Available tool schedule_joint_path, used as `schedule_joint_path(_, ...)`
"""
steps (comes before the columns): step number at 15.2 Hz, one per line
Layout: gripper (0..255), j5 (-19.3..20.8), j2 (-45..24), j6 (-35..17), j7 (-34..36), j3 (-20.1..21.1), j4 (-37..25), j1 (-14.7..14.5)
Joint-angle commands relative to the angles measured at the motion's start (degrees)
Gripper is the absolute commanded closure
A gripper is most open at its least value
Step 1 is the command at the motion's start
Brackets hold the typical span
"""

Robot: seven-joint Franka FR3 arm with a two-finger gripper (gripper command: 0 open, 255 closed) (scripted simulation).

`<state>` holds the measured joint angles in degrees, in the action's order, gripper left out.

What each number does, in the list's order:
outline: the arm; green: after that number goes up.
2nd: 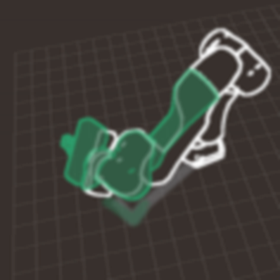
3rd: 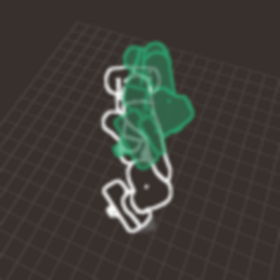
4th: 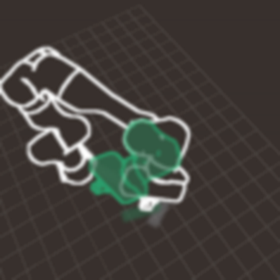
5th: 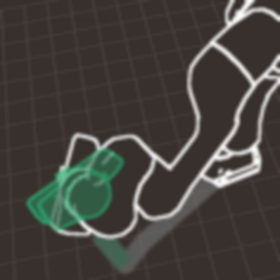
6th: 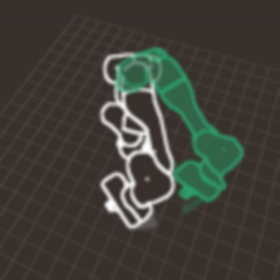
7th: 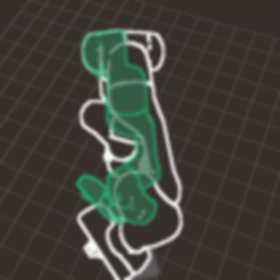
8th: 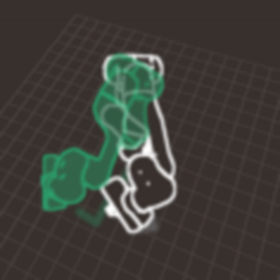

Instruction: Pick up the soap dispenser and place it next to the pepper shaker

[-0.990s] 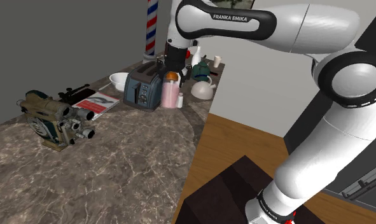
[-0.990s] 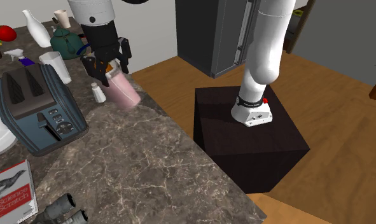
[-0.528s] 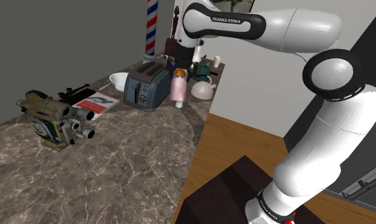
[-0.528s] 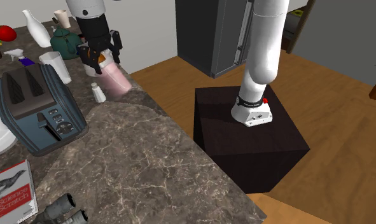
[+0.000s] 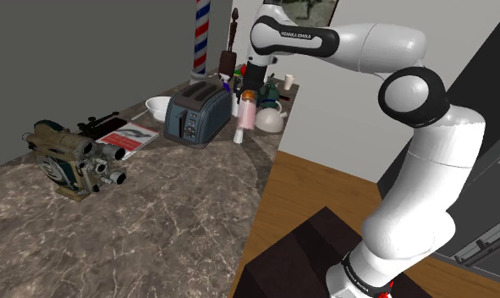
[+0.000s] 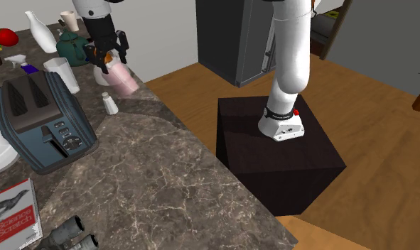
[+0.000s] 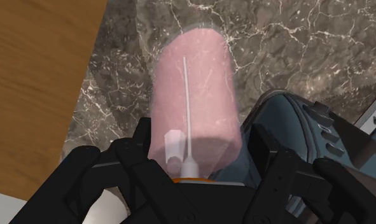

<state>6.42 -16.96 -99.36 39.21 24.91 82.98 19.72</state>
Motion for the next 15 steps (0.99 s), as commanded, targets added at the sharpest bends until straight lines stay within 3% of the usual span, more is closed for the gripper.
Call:
schedule_joint_path(1, 255, 0.9, -3.0, 1.2, -1.8, -0.8, -4.0, 0.6)
schedule_joint_path(7, 255, 3.4, -12.7, 4.7, -6.6, -3.1, -17.0, 1.5)
schedule_joint_path(15, 255, 3.2, -11.9, -2.0, -6.4, -3.2, -9.5, 2.5)
